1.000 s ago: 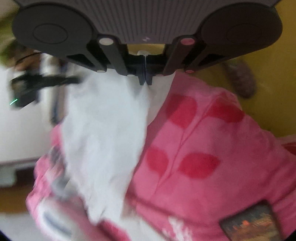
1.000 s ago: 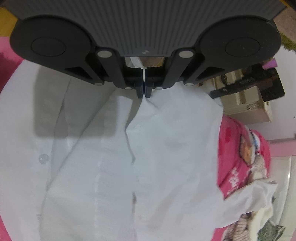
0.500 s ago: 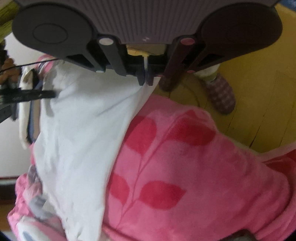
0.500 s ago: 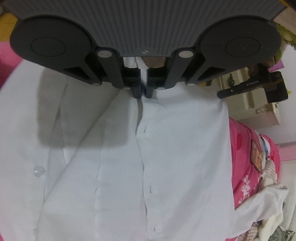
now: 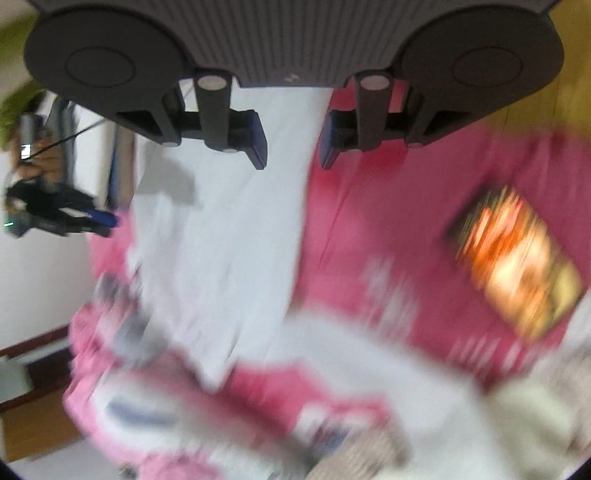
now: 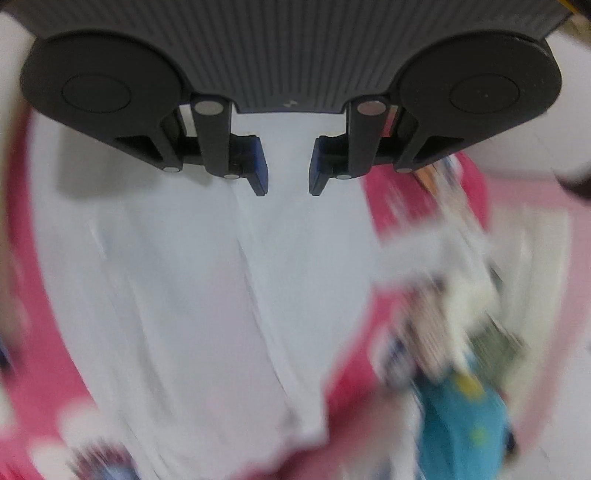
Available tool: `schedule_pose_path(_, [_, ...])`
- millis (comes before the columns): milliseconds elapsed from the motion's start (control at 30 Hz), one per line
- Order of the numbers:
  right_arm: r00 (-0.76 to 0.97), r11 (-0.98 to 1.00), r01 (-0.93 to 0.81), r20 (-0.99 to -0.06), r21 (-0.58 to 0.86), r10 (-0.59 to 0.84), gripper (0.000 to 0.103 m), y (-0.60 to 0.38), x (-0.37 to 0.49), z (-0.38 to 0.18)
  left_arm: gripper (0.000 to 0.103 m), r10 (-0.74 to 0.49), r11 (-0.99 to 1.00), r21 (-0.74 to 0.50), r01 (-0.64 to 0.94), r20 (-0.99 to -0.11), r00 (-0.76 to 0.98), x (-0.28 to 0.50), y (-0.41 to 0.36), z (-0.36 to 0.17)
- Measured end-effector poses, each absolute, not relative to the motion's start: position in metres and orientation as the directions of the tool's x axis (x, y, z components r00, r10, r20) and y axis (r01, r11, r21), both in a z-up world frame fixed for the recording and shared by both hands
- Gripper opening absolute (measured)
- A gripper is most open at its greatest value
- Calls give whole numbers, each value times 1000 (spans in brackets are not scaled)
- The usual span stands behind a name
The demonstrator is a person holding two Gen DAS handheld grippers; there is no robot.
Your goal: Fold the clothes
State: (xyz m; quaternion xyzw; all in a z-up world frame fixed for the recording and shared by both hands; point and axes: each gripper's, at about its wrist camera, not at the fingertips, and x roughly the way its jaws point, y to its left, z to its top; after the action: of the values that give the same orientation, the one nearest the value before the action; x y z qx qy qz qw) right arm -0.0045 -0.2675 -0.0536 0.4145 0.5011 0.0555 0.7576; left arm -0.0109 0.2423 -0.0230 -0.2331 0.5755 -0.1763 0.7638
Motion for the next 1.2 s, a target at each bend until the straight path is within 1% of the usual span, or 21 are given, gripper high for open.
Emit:
schedule_pose_path(67, [552, 606, 333, -671, 722, 496, 24, -278, 34, -66, 31, -537, 826, -563, 10, -782, 317, 25, 217, -31])
schedule_pose_path(200, [609, 571, 341, -638, 747, 471, 24, -285, 106, -105, 31, -525, 821, -571, -18, -766, 371, 85, 175, -67])
schedule_pose_path(333, [663, 536, 345, -604, 771, 442, 25, -291, 178, -144, 31, -507, 822, -568, -37, -760, 406, 113, 158, -90])
schedule_pose_path(367, [671, 533, 360, -610, 766, 422, 25, -290, 192, -153, 31, -503, 822, -568, -42, -759, 414, 120, 154, -95])
schedule_pose_path(467, [690, 516, 379, -606, 768, 396, 25, -300, 204, -174, 31, -488, 823, -566, -56, -754, 440, 140, 142, -112])
schedule_pose_path(500, [697, 509, 383, -603, 771, 388, 27, -303, 208, -180, 31, -483, 823, -565, -61, -752, 448, 147, 138, -118])
schedule_pose_path(633, [719, 478, 370, -571, 797, 396, 27, -307, 218, -197, 31, -463, 823, -563, -80, -745, 481, 175, 121, -140])
schedule_pose_path(800, [741, 456, 330, -526, 827, 417, 27, -307, 227, -207, 31, -478, 806, -590, -56, -703, 527, 189, 121, -143])
schedule_pose_path(933, [758, 418, 322, -496, 850, 423, 27, -309, 228, -217, 31, -458, 817, -574, -57, -705, 541, 204, 119, -151])
schedule_pose_path(1000, [766, 397, 304, -470, 866, 439, 27, -309, 228, -220, 31, -429, 840, -541, -49, -716, 550, 213, 115, -156])
schedule_pose_path(1067, [769, 388, 282, -448, 878, 455, 21, -308, 229, -222, 30, -394, 875, -484, -12, -727, 562, 218, 107, -158])
schedule_pose_path(1100, [766, 396, 268, -444, 878, 465, 15, -306, 229, -222, 30, -378, 892, -451, 14, -731, 569, 221, 103, -158])
schedule_pose_path(1133, [770, 415, 260, -447, 872, 456, 4, -305, 227, -217, 30, -370, 904, -426, 38, -735, 568, 223, 99, -158])
schedule_pose_path(1200, [787, 465, 253, -460, 849, 411, 1, -303, 218, -205, 31, -360, 919, -388, 77, -742, 566, 224, 92, -160])
